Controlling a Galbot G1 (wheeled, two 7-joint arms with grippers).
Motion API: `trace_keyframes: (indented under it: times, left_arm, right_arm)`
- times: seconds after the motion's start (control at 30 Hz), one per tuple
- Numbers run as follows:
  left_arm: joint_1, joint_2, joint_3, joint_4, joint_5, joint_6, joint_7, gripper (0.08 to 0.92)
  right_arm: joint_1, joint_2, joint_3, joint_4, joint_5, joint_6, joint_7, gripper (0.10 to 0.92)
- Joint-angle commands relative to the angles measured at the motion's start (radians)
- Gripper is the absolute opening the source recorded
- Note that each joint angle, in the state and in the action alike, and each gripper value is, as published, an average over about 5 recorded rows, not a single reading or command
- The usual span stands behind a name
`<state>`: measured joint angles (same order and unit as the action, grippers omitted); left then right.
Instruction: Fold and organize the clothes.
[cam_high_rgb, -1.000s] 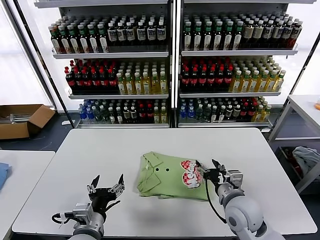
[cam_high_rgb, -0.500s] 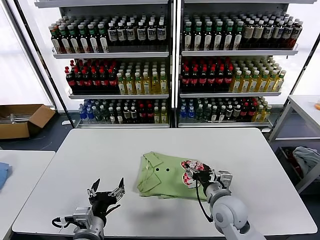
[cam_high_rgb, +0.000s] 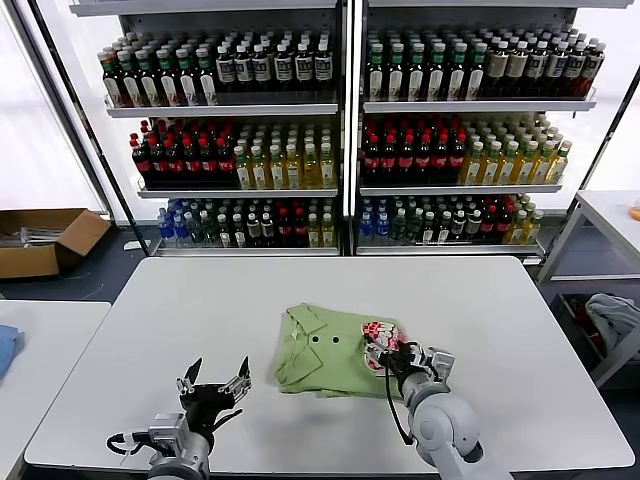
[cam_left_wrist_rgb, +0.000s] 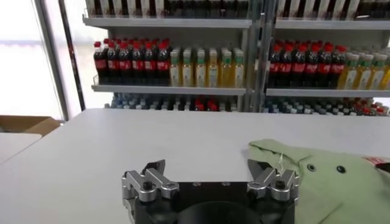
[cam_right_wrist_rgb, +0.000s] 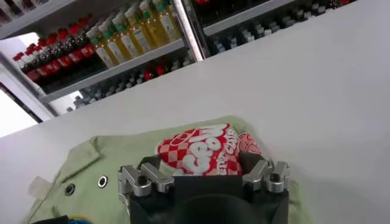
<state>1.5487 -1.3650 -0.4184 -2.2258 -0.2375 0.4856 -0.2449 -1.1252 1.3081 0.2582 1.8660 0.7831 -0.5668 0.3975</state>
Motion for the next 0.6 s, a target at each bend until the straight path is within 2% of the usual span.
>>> trace_keyframes:
  times: [0.03,0.27,0.43,0.6]
  left_arm:
    - [0.002,0.000,-0.001,0.003,0.000,0.001,0.003,0.823]
    - [0.005,-0.011,-0.005,-0.014,-0.001,-0.001,0.002,0.823]
    - [0.019,-0.011,-0.013,-0.032,-0.001,-0.004,0.002,0.823]
    - [0.029,-0.014,-0.012,-0.038,0.002,-0.006,0.002,0.823]
  right_arm:
    - [-0.004,-0.020,0.009,0.209,-0.032,-0.001,-0.031,0.823]
    - [-0.069,-0.071,-0.096,0.341,-0.187,-0.010,-0.072,0.823]
    - [-0.115,-0.099,-0.177,0.283,-0.270,-0.012,-0.024,0.823]
    - [-0.147,-0.104,-0.207,0.229,-0.280,-0.012,0.007,0.823]
